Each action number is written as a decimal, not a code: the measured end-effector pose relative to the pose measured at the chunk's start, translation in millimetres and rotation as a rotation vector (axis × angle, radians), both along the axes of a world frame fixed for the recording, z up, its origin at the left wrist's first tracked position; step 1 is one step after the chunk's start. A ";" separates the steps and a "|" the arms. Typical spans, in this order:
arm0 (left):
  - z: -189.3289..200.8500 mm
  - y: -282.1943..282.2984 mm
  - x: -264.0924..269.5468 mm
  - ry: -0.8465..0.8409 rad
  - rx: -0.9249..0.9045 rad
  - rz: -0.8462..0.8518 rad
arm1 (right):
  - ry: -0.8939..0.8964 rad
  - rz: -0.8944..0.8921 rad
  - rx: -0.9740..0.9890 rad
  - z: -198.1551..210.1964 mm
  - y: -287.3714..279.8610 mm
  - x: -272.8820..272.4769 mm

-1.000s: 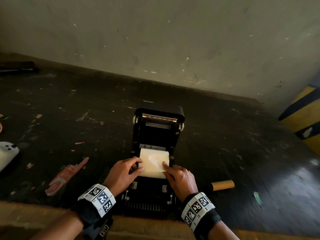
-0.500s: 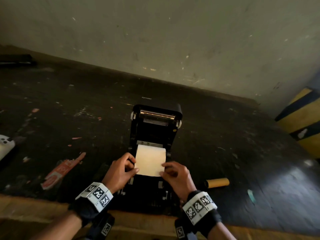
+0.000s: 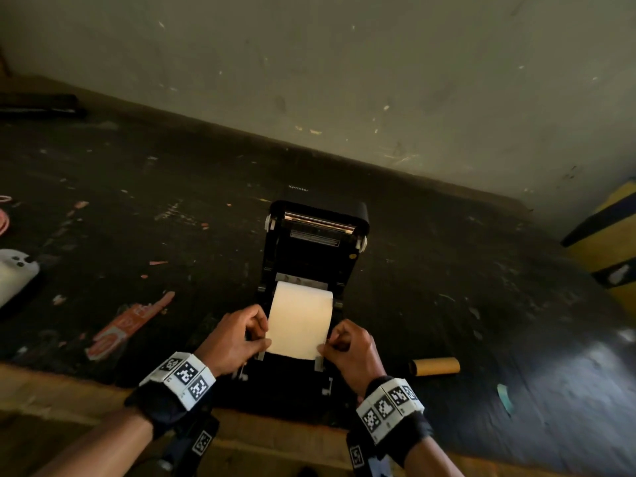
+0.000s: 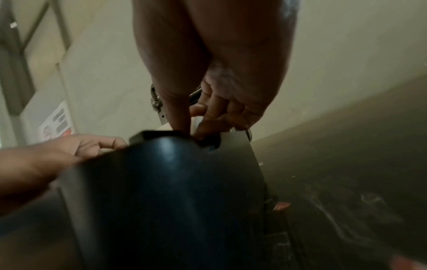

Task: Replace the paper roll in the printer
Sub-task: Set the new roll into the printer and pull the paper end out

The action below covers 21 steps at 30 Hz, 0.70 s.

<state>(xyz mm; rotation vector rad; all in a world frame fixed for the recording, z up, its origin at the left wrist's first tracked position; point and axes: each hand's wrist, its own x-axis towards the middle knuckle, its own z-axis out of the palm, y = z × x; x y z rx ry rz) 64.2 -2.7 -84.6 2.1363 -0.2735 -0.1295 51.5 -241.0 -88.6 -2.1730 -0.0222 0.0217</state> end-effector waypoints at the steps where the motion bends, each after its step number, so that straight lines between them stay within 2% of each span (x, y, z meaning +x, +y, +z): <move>1: 1.2 0.2 0.5 0.007 0.007 -0.011 | 0.008 -0.003 0.003 -0.5 0.1 0.7; 8: -0.4 -2.4 0.1 -0.045 -0.063 0.072 | 0.035 0.035 -0.021 1.4 0.1 0.6; 12: 1.5 -1.9 3.6 -0.002 0.012 0.036 | 0.045 0.005 0.036 1.8 -0.9 2.8; 17: 1.3 -3.6 2.3 -0.030 0.022 0.072 | 0.000 0.025 -0.104 -3.5 2.4 1.6; 21: 2.1 -9.4 -0.5 -0.049 0.132 0.044 | -0.027 0.031 -0.133 -4.1 3.4 0.1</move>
